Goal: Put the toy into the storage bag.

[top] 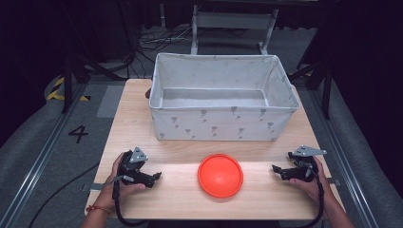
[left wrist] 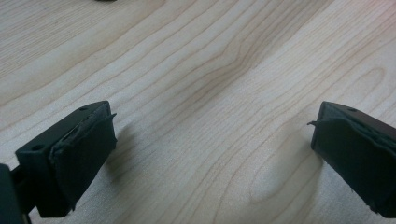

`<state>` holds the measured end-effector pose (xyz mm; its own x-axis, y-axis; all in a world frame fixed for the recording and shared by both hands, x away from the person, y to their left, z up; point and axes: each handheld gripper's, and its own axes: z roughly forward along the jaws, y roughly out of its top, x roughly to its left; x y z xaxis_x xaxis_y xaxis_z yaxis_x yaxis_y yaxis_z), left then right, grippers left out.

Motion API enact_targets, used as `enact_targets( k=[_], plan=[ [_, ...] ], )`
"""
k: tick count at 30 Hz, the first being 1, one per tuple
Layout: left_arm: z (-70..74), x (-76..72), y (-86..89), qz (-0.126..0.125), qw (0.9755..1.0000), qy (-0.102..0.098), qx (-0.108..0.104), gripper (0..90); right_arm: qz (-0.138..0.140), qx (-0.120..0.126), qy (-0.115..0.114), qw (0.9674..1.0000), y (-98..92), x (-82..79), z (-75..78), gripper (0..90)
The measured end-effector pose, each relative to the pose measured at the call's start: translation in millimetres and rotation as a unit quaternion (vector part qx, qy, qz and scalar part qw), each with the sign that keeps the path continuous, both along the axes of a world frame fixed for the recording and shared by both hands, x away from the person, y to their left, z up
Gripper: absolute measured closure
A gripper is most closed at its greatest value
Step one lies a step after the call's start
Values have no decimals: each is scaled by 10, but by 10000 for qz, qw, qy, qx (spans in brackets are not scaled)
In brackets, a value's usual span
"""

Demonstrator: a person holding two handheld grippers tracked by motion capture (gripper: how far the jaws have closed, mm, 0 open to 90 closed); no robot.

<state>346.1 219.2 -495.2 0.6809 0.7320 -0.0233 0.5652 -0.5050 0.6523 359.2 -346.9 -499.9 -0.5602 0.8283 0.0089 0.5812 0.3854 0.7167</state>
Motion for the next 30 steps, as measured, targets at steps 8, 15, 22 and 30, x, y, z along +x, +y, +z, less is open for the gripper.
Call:
enact_targets(
  k=[8, 15, 22, 30],
  plan=[
    [1, -10, -4, -18, 10000, -12, 15, 5, -17, 2, 9, 10000, 3, -2, 1, 84],
    [8, -43, -25, -144, 9999, 8, 39, 6, -29, -10, 19, 10000, 5, -1, 3, 84],
    [50, -136, -148, -465, 9988, -126, 57, 155, -39, -6, 71, 10000, 10, -4, 16, 119],
    [56, -187, -287, -646, 9979, -82, 37, 162, 321, 112, 160, 9993, 134, -42, 78, 233]
  ],
)
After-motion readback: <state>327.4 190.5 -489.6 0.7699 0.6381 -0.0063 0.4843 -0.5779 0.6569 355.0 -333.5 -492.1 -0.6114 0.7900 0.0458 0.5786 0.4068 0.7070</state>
